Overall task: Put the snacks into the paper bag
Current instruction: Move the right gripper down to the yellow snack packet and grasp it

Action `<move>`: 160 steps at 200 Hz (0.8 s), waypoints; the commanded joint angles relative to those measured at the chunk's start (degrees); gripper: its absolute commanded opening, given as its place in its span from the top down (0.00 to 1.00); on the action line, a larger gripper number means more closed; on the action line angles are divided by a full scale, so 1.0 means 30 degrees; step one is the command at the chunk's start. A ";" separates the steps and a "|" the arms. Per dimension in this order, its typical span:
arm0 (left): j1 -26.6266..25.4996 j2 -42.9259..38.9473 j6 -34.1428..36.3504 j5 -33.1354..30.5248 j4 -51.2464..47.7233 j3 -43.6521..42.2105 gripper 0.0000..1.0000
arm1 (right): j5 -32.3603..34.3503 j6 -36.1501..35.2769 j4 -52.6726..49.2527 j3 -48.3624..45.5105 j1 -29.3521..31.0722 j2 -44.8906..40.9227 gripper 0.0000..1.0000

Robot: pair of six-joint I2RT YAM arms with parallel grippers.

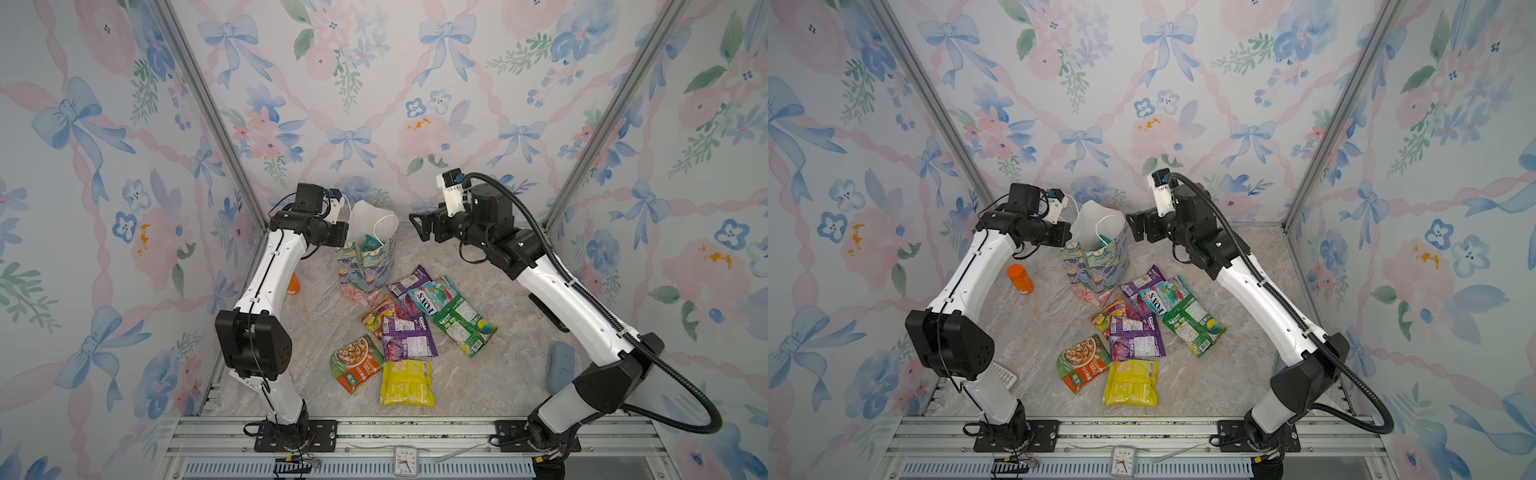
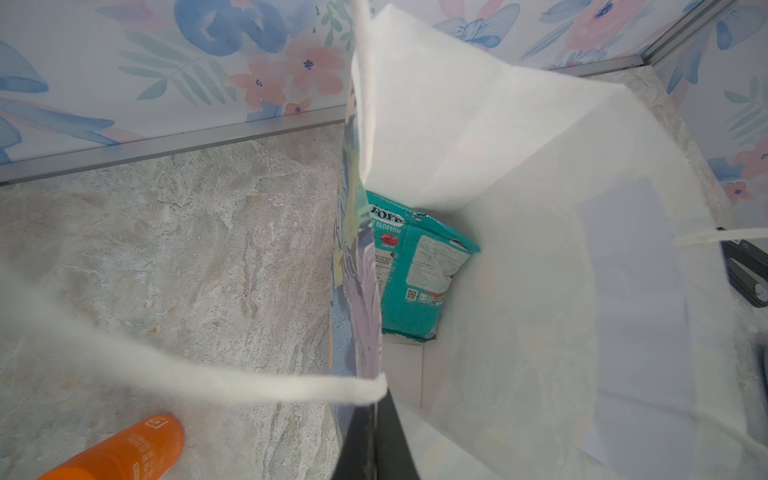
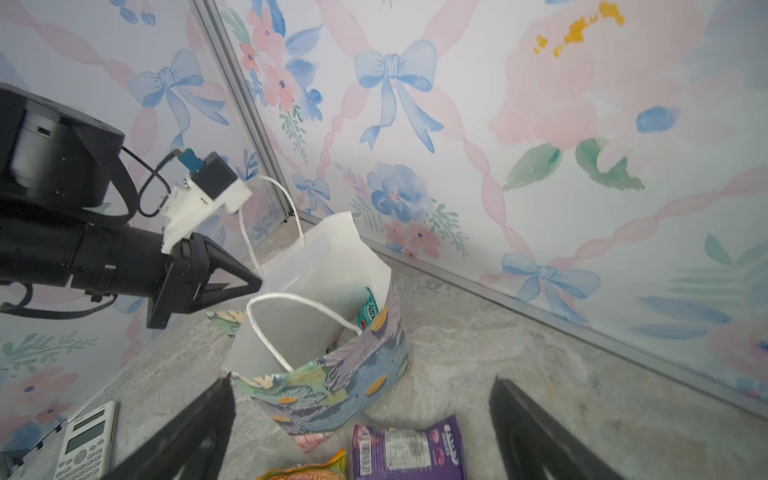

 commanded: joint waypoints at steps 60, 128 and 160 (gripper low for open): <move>-0.0060 -0.0283 -0.0112 -0.0744 -0.0565 -0.0657 1.00 | -0.1893 0.6898 -0.1958 -1.2656 0.1308 -0.4615 0.11; -0.0058 -0.0411 -0.0179 -0.0513 -0.0565 -0.0801 1.00 | -0.4416 1.2904 -0.0481 -1.9061 0.6136 -0.6100 0.22; -0.0075 -0.0579 -0.0180 -0.0506 -0.0565 -0.0946 1.00 | -0.5250 1.5055 0.2154 -2.1315 0.7531 -0.6003 0.30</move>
